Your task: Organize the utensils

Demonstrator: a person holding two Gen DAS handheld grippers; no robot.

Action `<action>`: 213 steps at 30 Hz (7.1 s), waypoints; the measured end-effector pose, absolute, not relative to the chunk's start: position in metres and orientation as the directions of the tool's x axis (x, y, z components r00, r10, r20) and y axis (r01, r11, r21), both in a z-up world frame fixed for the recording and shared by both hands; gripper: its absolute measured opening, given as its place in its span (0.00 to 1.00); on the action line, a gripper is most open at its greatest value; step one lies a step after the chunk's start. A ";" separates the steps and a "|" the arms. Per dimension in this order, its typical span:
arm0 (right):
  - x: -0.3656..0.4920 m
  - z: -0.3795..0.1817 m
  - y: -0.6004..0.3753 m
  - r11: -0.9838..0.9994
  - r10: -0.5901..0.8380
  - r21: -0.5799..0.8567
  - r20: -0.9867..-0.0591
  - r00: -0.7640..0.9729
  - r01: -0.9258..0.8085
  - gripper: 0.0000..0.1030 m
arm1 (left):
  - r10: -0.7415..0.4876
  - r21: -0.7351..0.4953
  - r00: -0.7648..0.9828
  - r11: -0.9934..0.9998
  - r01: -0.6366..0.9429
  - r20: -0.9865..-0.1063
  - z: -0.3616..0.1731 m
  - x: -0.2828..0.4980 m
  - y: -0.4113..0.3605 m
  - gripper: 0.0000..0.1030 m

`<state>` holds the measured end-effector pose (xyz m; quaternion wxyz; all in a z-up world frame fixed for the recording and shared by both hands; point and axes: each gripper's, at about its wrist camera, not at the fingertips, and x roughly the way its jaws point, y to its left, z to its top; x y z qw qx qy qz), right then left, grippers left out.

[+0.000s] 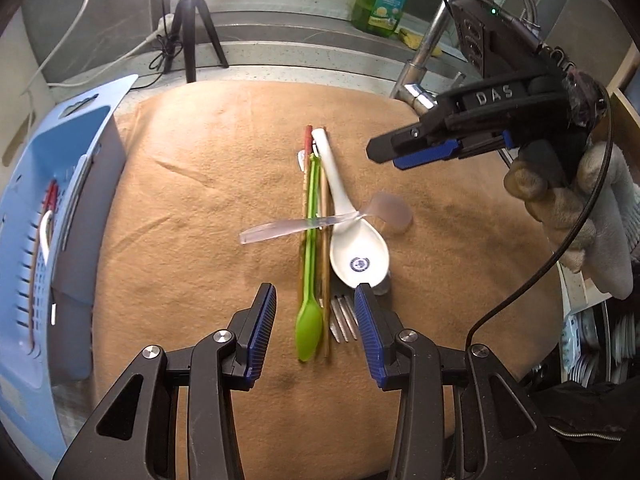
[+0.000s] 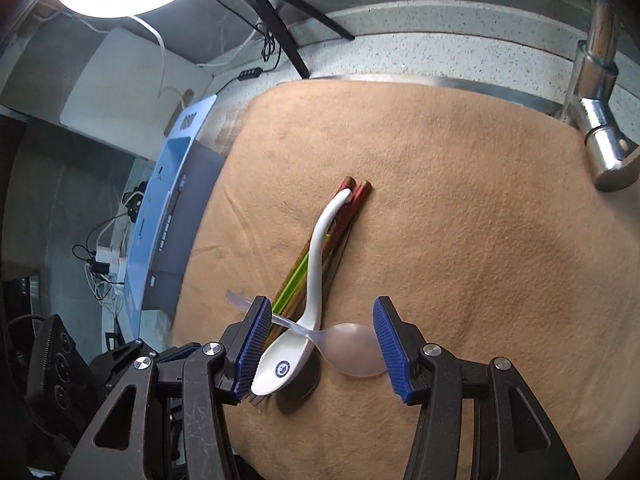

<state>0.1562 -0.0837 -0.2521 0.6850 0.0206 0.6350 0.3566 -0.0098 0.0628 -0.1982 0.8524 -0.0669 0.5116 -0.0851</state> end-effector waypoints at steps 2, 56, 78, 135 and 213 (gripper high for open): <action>0.158 -0.258 -0.080 0.742 0.509 0.479 -0.858 -0.072 -0.469 0.48 | -0.209 -0.198 0.455 0.978 0.072 -0.866 -0.201 -0.008 0.065 0.38; 0.131 -0.278 -0.091 0.784 0.362 0.325 -0.932 -0.035 -0.529 0.11 | -0.142 -0.119 0.368 0.989 0.083 -0.919 -0.237 0.052 0.065 0.11; 0.133 -0.278 -0.109 0.797 0.392 0.354 -0.919 -0.027 -0.489 0.06 | -0.282 -0.339 0.407 0.938 -0.075 -0.869 -0.238 0.034 0.121 0.06; 0.134 -0.277 -0.111 0.808 0.404 0.365 -0.914 -0.015 -0.463 0.06 | -0.129 -0.176 0.420 0.981 -0.075 -0.898 -0.230 0.041 0.125 0.05; 0.109 -0.183 0.041 0.677 0.594 0.423 -0.797 0.108 -0.602 0.28 | -0.094 -0.236 0.578 0.956 -0.175 -0.811 -0.157 -0.015 0.221 0.13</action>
